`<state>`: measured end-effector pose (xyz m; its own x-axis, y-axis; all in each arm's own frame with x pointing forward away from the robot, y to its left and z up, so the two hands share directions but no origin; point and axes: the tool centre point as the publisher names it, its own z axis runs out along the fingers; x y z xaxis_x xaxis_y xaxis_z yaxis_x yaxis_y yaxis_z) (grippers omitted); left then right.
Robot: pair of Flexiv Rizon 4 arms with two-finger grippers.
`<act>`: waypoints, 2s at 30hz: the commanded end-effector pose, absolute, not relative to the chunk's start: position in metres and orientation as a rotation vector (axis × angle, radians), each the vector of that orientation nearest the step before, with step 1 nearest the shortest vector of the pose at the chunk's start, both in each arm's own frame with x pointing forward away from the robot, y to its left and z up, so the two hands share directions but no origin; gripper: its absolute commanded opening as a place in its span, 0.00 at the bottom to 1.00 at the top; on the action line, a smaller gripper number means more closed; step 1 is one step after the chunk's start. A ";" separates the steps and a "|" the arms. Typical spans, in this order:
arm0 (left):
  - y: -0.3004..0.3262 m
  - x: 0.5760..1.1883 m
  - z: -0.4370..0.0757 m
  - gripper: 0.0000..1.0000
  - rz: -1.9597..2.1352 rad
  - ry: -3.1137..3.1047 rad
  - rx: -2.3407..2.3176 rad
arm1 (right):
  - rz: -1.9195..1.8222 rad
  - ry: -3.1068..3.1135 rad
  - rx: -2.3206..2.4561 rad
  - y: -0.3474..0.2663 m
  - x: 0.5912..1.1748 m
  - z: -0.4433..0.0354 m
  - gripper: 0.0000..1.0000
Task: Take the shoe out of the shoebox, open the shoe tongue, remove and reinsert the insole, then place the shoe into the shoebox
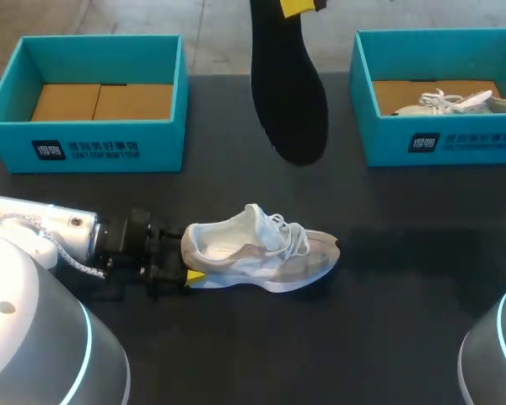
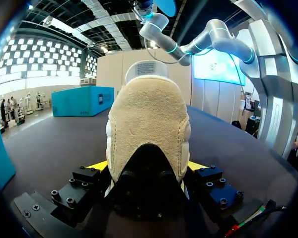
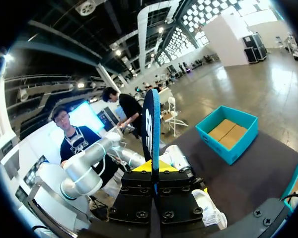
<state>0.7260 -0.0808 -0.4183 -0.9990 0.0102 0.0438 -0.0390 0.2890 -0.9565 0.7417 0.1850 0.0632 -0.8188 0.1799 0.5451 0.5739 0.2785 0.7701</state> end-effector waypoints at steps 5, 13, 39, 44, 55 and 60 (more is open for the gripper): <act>-0.082 0.724 -0.420 0.00 1.850 -2.492 0.030 | -1.631 -2.217 -0.755 0.178 0.718 0.059 0.00; -0.082 0.724 -0.420 0.00 1.850 -2.492 0.030 | -1.631 -2.217 -0.755 0.178 0.718 0.059 0.00; -0.082 0.724 -0.420 0.00 1.850 -2.492 0.030 | -1.641 -2.172 -0.817 0.151 0.676 0.074 0.00; -0.082 0.724 -0.420 0.00 1.850 -2.492 0.030 | -1.647 -2.166 -0.835 0.147 0.658 0.080 0.00; -0.082 0.724 -0.420 0.00 1.850 -2.492 0.030 | -1.578 -2.104 -0.886 0.149 0.630 0.061 0.00; -0.082 0.724 -0.420 0.00 1.850 -2.492 0.030 | -1.566 -2.075 -0.893 0.152 0.625 0.053 0.00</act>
<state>0.7261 -0.0808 -0.4184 -0.9990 0.0101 0.0438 -0.0390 0.2892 -0.9565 0.6268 0.1497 0.0612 -0.7240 0.2608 0.6386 0.6869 0.1871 0.7023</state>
